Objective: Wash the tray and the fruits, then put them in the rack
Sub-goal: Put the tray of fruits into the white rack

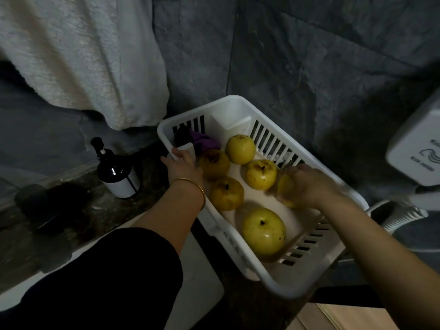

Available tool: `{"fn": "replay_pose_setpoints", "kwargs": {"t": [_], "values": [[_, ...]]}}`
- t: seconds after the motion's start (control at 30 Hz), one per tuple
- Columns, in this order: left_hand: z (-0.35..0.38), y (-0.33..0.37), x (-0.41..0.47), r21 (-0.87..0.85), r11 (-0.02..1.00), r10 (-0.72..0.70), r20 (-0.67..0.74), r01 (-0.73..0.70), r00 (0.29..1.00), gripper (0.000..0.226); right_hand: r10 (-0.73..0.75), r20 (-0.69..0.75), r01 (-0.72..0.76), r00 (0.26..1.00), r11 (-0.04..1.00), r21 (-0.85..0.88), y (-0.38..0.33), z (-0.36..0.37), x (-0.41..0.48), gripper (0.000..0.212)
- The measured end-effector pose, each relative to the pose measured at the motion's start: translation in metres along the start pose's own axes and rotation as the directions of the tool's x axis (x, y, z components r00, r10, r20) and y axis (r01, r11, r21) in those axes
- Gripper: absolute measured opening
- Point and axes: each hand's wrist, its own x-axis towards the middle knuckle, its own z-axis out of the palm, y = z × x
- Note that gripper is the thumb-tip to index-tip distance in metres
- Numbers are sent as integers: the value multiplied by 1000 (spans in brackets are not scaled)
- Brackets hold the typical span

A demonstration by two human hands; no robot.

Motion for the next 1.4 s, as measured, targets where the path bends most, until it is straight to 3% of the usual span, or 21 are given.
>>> {"fn": "replay_pose_setpoints", "kwargs": {"t": [0.13, 0.33, 0.47, 0.6, 0.67, 0.73, 0.87, 0.97, 1.1, 1.23, 1.4], "values": [[2, 1, 1, -7, 1000, -9, 2, 9, 1000, 63, -29, -42, 27, 999, 999, -38, -4, 2, -7, 61], [2, 1, 2, -4, 1000, -1, 8, 1, 1000, 60, -38, 102, 59, 994, 975, -216, -10, -5, -25, 89], [3, 1, 1, -1, 1000, 9, 0, -9, 1000, 61, -19, 118, 49, 993, 966, -255, -10, -6, -28, 105], [5, 0, 3, -26, 1000, 11, -5, -11, 1000, 61, -32, 167, 83, 986, 946, -312, -10, -9, -25, 111], [7, 1, 5, -42, 999, 8, -1, -8, 1000, 63, -41, 180, 94, 983, 951, -296, -11, -12, -23, 105], [9, 2, 8, -64, 998, 2, 7, -2, 1000, 63, -34, 170, 74, 985, 969, -237, -14, -17, -19, 86], [10, 2, 10, -55, 998, 1, 7, -1, 1000, 63, -74, -82, 69, 994, 996, -64, -28, -18, 1, 57], [8, 2, 10, 6, 1000, 23, -10, -23, 1000, 64, -126, -189, 130, 974, 991, 12, -41, -6, 21, 65], [10, 2, 10, 55, 998, 33, -43, -30, 999, 64, -145, -73, 154, 987, 978, 138, -53, 11, 48, 84], [10, 1, 9, 31, 999, 39, -58, -37, 998, 60, -157, -7, 157, 988, 988, 11, -55, 17, 60, 64], [11, 2, 11, 17, 999, 41, -53, -40, 998, 62, -182, 33, 183, 983, 983, -8, -51, 9, 65, 46]]}}
